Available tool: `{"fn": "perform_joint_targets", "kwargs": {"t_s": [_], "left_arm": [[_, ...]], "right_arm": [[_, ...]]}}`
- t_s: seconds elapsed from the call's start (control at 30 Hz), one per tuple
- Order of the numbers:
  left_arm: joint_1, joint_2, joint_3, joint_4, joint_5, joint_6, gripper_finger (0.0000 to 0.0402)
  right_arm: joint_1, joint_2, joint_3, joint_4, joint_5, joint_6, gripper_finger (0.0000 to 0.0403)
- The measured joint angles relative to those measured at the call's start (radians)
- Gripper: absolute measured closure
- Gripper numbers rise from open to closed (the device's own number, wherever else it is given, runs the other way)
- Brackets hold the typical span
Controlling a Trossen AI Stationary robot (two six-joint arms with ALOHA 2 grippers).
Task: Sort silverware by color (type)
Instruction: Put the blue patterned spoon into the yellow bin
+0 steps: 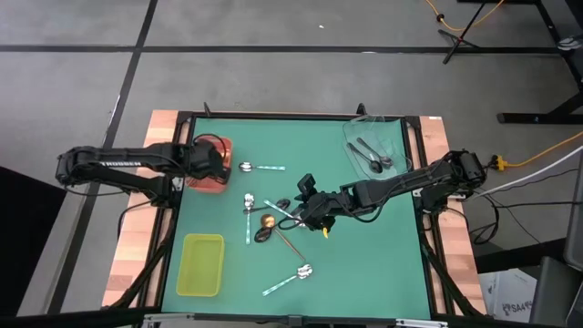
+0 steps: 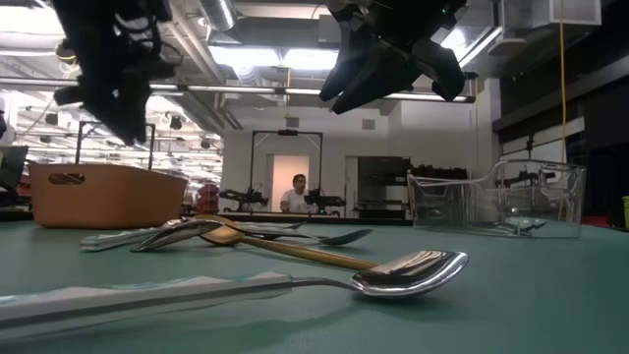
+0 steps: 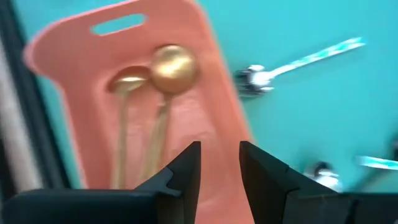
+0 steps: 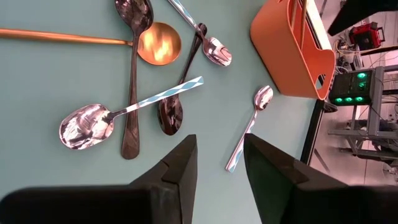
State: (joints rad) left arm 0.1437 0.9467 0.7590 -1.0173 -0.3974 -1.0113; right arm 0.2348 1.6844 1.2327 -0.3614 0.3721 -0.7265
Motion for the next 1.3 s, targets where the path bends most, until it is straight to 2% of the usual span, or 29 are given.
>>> {"fn": "perform_joint_targets", "kwargs": {"t_s": [0.13, 0.3, 0.53, 0.87, 1.3], "left_arm": [[-0.017, 0.000, 0.033, 0.053, 0.093, -0.010, 0.0298], [-0.056, 0.000, 0.034, 0.144, 0.203, -0.096, 0.0298], [-0.162, 0.034, 0.034, 0.223, 0.228, -0.203, 0.0299], [-0.326, 0.229, 0.035, 0.438, 0.240, -0.303, 0.0299], [-0.403, 0.494, 0.035, 0.444, 0.344, -0.446, 0.0299]], "right_arm": [[0.000, 0.000, 0.000, 0.000, 0.000, 0.000, 0.0279], [0.000, 0.000, 0.000, 0.000, 0.000, 0.000, 0.0279], [0.000, 0.000, 0.000, 0.000, 0.000, 0.000, 0.0278], [0.000, 0.000, 0.000, 0.000, 0.000, 0.000, 0.0279], [0.000, 0.000, 0.000, 0.000, 0.000, 0.000, 0.0279]]}}
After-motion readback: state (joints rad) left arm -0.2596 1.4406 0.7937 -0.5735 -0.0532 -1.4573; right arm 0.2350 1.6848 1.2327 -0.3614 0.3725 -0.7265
